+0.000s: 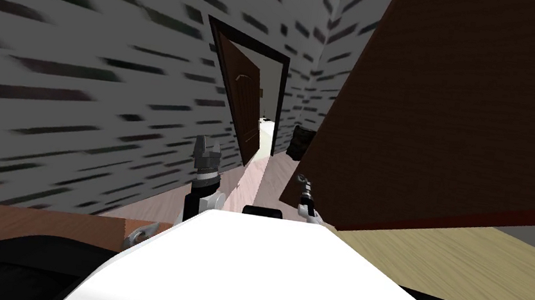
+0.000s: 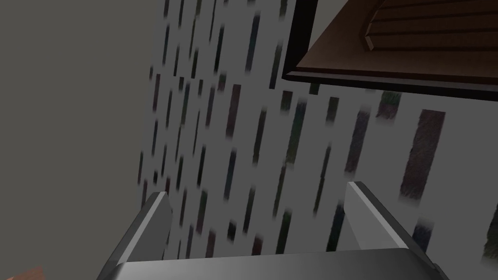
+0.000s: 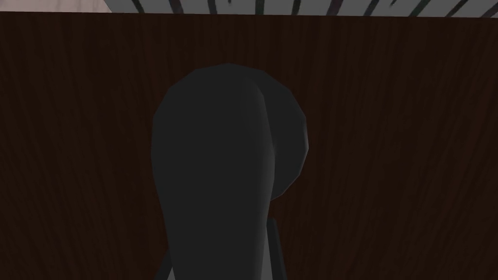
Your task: Push the door open
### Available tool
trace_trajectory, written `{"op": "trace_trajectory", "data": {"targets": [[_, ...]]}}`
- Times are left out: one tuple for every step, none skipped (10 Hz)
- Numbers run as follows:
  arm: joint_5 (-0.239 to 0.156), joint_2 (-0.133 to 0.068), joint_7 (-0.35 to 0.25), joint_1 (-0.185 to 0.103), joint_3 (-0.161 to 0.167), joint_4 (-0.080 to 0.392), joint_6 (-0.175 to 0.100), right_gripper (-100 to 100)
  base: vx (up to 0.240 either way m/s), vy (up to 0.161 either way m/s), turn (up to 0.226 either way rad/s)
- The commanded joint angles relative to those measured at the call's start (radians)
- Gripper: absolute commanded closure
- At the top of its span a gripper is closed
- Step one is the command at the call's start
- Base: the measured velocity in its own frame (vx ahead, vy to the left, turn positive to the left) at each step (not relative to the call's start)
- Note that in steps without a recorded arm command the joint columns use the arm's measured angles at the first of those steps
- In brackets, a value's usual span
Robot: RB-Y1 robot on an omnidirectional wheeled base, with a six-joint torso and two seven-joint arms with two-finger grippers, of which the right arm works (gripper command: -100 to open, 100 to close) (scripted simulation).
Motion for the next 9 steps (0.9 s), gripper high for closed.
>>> {"op": "trace_trajectory", "data": {"targets": [[-0.014, -0.008, 0.010, -0.004, -0.022, 0.003, -0.006, 100, 0.206, 0.068, -0.053], [-0.019, -0.008, 0.014, -0.003, -0.030, 0.004, -0.006, 100, 0.211, 0.081, -0.067], [-0.024, -0.009, 0.018, -0.003, -0.037, 0.004, -0.005, 100, 0.221, 0.062, -0.070], [-0.029, -0.010, 0.022, -0.002, -0.047, 0.004, -0.005, 100, 0.179, 0.038, -0.047], [-0.034, -0.010, 0.026, -0.002, -0.054, 0.005, -0.005, 100, 0.171, 0.056, -0.042], [-0.039, -0.011, 0.029, -0.001, -0.061, 0.005, -0.004, 100, 0.181, 0.069, -0.062], [-0.037, -0.013, 0.027, 0.003, -0.059, 0.001, 0.002, 100, 0.078, 0.021, -0.043], [-0.048, -0.018, 0.034, 0.005, -0.081, 0.003, -0.001, 100, 0.137, 0.013, -0.051], [-0.050, -0.019, 0.036, 0.006, -0.085, 0.003, -0.001, 100, 0.209, 0.019, -0.057]]}}
